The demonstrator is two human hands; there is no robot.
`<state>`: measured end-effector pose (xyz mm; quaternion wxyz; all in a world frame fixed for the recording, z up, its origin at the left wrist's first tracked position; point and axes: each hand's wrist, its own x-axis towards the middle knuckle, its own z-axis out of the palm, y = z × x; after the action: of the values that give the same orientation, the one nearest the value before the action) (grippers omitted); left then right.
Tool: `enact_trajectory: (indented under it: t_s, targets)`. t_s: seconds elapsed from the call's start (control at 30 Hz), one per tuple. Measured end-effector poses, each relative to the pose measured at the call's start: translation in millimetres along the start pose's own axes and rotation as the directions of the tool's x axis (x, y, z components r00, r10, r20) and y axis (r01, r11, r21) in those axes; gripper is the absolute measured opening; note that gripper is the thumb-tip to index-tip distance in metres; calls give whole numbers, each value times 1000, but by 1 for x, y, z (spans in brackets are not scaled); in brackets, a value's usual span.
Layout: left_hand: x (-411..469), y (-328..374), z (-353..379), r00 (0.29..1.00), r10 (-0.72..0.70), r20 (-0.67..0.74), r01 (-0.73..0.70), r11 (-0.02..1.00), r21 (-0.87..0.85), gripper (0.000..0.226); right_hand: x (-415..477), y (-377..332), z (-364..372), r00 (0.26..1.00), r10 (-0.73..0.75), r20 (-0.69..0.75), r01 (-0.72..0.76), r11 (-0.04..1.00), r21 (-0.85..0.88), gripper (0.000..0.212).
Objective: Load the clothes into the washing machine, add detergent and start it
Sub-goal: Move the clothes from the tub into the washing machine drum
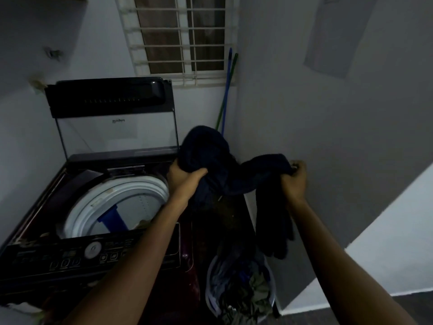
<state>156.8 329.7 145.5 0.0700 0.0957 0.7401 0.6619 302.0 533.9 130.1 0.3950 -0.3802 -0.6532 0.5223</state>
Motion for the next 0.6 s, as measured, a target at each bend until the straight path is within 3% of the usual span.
enact_trajectory:
  t_s: [0.1, 0.17, 0.23, 0.3, 0.43, 0.5, 0.6]
  targets:
    - [-15, -4, 18, 991, 81, 104, -97, 983, 154, 55, -4, -28, 26, 982, -58, 181, 64, 997, -32, 13]
    - [-21, -2, 27, 993, 51, 111, -68, 984, 162, 60, -12, -48, 38, 936, -50, 347, 44, 999, 26, 12]
    - [-22, -1, 27, 992, -40, 124, 31, 997, 72, 63, -20, -64, 38, 877, 35, 478, -81, 994, 75, 26]
    - [-20, -2, 22, 965, -94, 246, 101, 995, -16, 55, -21, -73, 35, 786, 94, 611, -197, 975, 103, 44]
    - [-20, 0, 13, 884, -25, 467, 68, 995, -76, 65, -25, -79, 30, 682, 166, 713, -331, 939, 98, 25]
    - [-24, 4, 16, 889, 12, 458, 56, 989, -135, 72, -28, -79, 31, 652, 161, 741, -384, 913, 139, 27]
    - [-25, 2, 21, 953, 22, 303, 55, 969, -243, 79, -32, -76, 35, 591, 115, 798, -457, 863, 214, 41]
